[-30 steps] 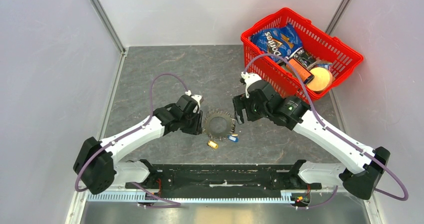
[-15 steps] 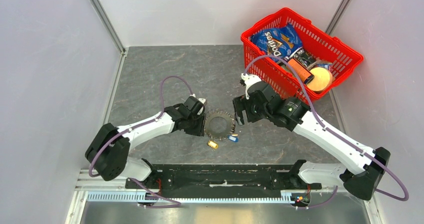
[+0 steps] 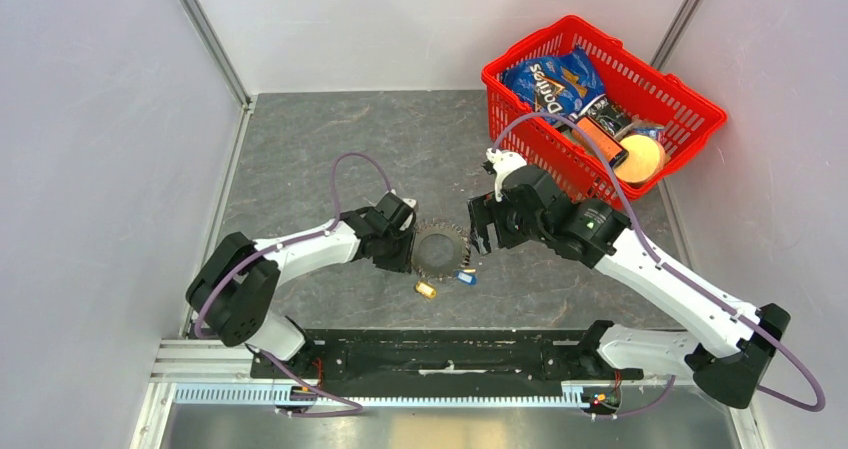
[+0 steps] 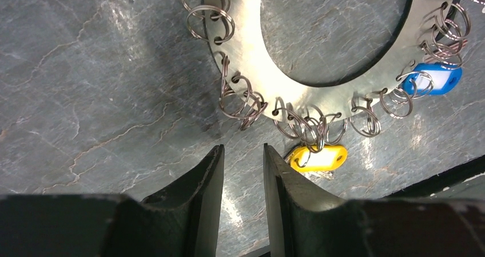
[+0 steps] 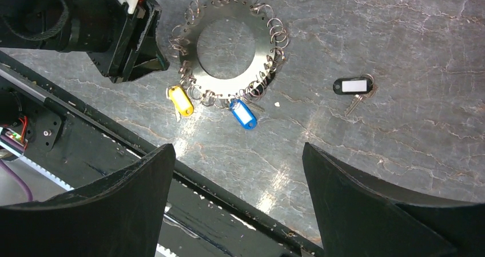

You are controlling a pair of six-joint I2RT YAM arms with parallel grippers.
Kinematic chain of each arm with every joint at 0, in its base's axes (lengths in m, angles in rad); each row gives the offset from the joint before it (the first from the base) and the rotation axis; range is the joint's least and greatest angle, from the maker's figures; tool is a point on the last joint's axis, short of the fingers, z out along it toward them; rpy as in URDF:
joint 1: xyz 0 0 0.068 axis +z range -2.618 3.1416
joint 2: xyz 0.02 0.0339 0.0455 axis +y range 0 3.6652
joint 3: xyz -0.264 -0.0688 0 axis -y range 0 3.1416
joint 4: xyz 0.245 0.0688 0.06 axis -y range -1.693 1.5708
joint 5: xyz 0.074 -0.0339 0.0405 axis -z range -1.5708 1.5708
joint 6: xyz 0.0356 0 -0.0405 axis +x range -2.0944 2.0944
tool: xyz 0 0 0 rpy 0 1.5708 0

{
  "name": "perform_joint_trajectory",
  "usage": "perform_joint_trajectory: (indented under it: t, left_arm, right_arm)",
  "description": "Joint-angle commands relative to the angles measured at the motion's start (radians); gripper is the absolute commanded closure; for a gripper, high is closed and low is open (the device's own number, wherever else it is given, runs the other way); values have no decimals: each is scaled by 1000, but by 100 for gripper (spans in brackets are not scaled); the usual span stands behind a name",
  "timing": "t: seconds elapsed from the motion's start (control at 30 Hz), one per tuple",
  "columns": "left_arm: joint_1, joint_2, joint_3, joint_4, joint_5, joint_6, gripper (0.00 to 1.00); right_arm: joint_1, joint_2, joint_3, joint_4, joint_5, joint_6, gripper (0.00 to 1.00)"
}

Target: Put the keys on the keyring

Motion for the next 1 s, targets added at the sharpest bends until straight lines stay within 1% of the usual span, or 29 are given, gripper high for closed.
perform_joint_trajectory:
  t: [0.0, 0.53, 0.97]
  left_arm:
    - [-3, 25, 51, 48, -14, 1, 63]
    - [-3, 72, 87, 53, -38, 36, 64]
    - [-3, 81, 87, 65, -21, 41, 72]
  right_arm:
    - [7, -24, -9, 37, -18, -3, 11]
    - [8, -58, -35, 36, -32, -5, 10]
    - [8, -79, -51, 39, -35, -2, 10]
